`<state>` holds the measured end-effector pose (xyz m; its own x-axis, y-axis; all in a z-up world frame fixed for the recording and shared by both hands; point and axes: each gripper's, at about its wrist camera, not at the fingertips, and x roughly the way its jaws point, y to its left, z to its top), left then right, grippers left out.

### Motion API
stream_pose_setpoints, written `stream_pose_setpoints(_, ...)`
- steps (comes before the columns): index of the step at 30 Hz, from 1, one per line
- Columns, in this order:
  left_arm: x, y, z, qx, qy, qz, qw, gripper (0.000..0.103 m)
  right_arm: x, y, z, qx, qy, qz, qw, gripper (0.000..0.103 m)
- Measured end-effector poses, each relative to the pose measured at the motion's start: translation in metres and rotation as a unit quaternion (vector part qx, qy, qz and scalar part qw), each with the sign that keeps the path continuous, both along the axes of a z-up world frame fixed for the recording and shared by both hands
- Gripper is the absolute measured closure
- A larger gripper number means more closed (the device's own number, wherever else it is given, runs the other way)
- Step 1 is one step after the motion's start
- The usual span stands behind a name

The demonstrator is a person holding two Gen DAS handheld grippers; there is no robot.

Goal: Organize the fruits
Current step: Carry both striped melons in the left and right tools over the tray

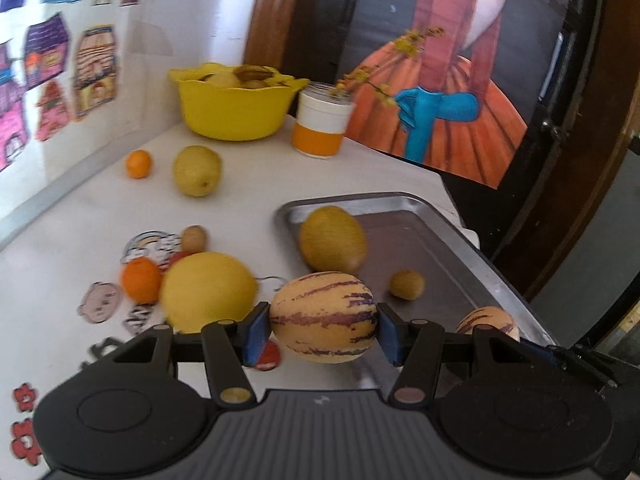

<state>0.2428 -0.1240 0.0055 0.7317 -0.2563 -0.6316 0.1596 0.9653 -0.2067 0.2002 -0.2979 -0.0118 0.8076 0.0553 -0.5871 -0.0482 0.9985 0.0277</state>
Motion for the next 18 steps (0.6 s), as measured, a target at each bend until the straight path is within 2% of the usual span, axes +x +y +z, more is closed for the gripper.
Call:
stream_pose_setpoints(9,0.013,-0.03,-0.008,0.019,0.005,-0.03,0.9994,0.043,-0.002,-0.006,-0.004,0.004,0.004,-0.004,1.0,0.052)
stream_pose_setpoints(18,0.016,-0.041,-0.015,0.026,0.011,-0.045,0.9986,0.043,-0.002,-0.006,-0.006,0.001,0.011,-0.003,1.0,0.052)
